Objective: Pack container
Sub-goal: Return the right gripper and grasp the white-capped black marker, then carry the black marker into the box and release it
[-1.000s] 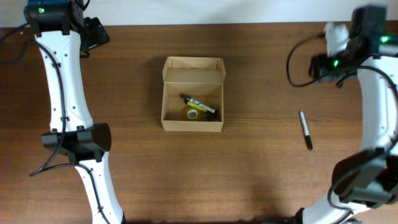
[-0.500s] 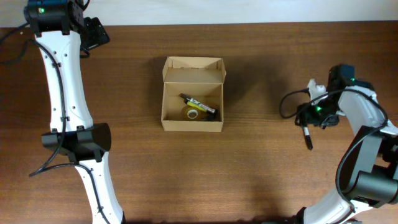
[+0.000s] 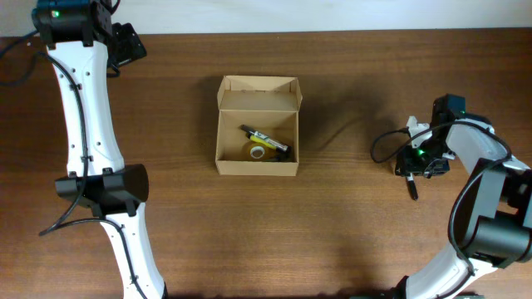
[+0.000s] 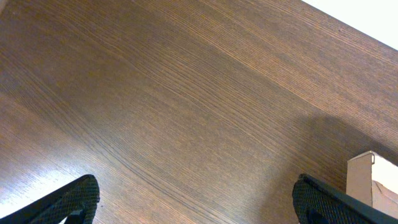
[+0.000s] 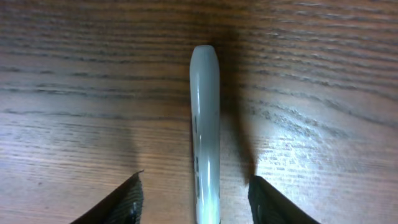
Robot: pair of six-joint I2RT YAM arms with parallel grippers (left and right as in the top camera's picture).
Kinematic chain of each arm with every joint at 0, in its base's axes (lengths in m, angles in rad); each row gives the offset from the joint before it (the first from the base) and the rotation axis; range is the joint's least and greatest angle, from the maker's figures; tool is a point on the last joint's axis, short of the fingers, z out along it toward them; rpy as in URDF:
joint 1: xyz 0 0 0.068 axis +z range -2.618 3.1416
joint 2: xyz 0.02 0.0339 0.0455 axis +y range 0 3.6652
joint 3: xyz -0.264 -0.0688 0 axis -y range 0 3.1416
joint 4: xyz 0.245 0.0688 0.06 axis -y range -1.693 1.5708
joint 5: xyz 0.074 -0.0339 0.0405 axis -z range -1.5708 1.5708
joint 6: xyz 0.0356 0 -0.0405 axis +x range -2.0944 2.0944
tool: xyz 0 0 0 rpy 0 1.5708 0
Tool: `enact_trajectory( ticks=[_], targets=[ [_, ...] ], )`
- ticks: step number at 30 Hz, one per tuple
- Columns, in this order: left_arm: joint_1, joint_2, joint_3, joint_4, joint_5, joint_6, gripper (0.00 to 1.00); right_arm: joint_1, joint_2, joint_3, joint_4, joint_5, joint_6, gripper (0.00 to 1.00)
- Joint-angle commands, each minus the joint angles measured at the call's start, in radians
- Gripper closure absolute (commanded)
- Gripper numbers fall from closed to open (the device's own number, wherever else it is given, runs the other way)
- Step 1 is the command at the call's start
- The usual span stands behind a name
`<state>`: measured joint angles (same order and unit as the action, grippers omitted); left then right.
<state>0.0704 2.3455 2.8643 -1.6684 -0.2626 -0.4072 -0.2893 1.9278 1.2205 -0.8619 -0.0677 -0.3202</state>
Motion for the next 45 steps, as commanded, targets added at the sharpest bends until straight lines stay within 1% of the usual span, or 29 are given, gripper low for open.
enact_trajectory(
  ticks=[1, 2, 5, 6, 7, 8, 14, 17, 20, 23, 28, 30, 33, 38, 40, 41, 45],
  targets=[
    [0.003, -0.005, 0.014, -0.001, -0.007, 0.005, 0.00, -0.006, 0.010, -0.009, 0.007, 0.018, 0.001, 0.50],
    [0.003, -0.005, 0.014, -0.001, -0.007, 0.005, 0.00, -0.005, 0.010, -0.009, 0.010, 0.020, 0.001, 0.55],
    [0.003, -0.004, 0.014, -0.001, -0.007, 0.005, 0.00, -0.005, 0.010, -0.009, 0.012, 0.020, 0.001, 0.72],
    [0.003, -0.005, 0.014, -0.001, -0.007, 0.005, 0.00, -0.006, 0.010, -0.009, 0.012, 0.021, 0.000, 0.79],
    [0.003, -0.004, 0.014, -0.001, -0.007, 0.005, 0.00, -0.006, 0.010, -0.009, 0.011, 0.023, 0.000, 0.92],
    [0.003, -0.004, 0.014, -0.001, -0.007, 0.005, 0.00, -0.005, 0.010, -0.009, 0.010, 0.028, 0.000, 0.96],
    [0.003, -0.004, 0.014, -0.001, -0.007, 0.005, 0.00, -0.005, 0.008, -0.004, 0.006, 0.038, 0.021, 0.96],
    [0.003, -0.004, 0.014, -0.001, -0.007, 0.005, 0.00, -0.003, 0.008, 0.059, -0.041, -0.013, 0.038, 0.96],
    [0.003, -0.004, 0.014, -0.001, -0.007, 0.005, 0.00, 0.015, 0.008, 0.199, -0.147, -0.104, 0.038, 0.96],
    [0.003, -0.004, 0.014, -0.001, -0.007, 0.005, 0.00, 0.058, 0.008, 0.400, -0.273, -0.178, 0.038, 0.96],
    [0.003, -0.004, 0.014, -0.001, -0.007, 0.005, 0.00, 0.205, 0.008, 0.770, -0.438, -0.206, 0.021, 0.96],
    [0.003, -0.005, 0.014, -0.001, -0.007, 0.005, 0.00, 0.293, 0.008, 0.885, -0.463, -0.206, -0.030, 0.96],
    [0.003, -0.004, 0.014, -0.001, -0.007, 0.005, 0.00, 0.444, 0.008, 0.982, -0.462, -0.205, -0.172, 0.96],
    [0.003, -0.004, 0.014, -0.001, -0.007, 0.005, 0.00, 0.690, 0.028, 0.986, -0.450, -0.151, -0.465, 0.96],
    [0.003, -0.004, 0.014, -0.001, -0.007, 0.005, 0.00, 0.764, 0.059, 0.986, -0.449, -0.115, -0.553, 0.96],
    [0.003, -0.004, 0.014, -0.001, -0.007, 0.005, 0.00, 0.796, 0.080, 0.986, -0.444, -0.098, -0.587, 0.96],
    [0.003, -0.004, 0.014, -0.001, -0.007, 0.005, 0.00, 0.858, 0.168, 0.986, -0.434, -0.089, -0.642, 0.96]
  ],
)
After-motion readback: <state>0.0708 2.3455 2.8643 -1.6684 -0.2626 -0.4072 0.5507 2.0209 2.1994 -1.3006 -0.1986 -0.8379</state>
